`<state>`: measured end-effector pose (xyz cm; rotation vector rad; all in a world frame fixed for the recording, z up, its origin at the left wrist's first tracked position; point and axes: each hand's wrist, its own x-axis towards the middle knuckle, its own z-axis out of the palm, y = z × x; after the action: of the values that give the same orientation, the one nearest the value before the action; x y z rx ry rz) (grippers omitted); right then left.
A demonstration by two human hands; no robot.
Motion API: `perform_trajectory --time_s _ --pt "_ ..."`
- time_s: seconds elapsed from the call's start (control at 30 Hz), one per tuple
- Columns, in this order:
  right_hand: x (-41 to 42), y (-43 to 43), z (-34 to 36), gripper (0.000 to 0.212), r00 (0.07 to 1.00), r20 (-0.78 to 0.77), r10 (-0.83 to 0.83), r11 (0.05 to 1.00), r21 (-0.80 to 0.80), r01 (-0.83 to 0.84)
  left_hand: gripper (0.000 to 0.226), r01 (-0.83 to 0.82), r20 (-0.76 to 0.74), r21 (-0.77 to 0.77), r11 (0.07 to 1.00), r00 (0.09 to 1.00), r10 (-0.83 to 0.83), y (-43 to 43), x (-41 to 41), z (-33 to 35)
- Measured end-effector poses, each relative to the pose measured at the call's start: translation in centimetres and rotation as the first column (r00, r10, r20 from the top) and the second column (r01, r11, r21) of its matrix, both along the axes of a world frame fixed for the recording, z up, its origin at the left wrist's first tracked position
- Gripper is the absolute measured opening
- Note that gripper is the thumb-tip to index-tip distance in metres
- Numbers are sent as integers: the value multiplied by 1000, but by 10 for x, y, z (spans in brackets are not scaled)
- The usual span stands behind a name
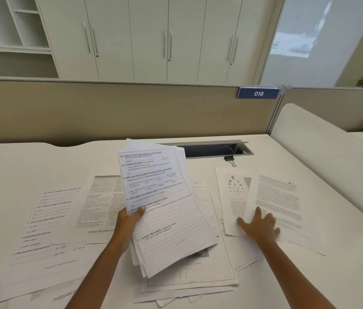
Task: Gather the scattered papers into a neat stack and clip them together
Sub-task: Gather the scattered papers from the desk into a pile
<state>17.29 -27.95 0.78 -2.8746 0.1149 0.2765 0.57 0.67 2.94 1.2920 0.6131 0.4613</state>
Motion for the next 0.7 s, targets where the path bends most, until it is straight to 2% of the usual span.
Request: perform_trajectory --time_s 0.2,0.33,0.47,0.53,0.6,0.7 --pt "7 0 7 78 998 12 62 997 -47 -62 29 18 -19 -52 998 1000 -19 -4 -3 -5" --pt "5 1 8 60 985 92 143 988 -71 -137 29 18 -33 -59 998 999 -20 -8 -6 -7" --pt "6 -9 5 50 954 202 220 960 -221 -174 31 34 -34 -62 998 999 -36 -8 -9 -8" --pt "5 -13 10 45 935 273 225 967 -178 -181 31 37 -33 -76 996 999 -40 -8 -10 -9" --pt "-1 -8 19 43 905 371 210 977 -60 -203 30 45 -35 -88 995 998 -48 -8 -10 -11" --pt "-25 19 35 43 799 537 272 923 89 -374 31 74 -39 -91 993 996 -77 -12 -8 -11"
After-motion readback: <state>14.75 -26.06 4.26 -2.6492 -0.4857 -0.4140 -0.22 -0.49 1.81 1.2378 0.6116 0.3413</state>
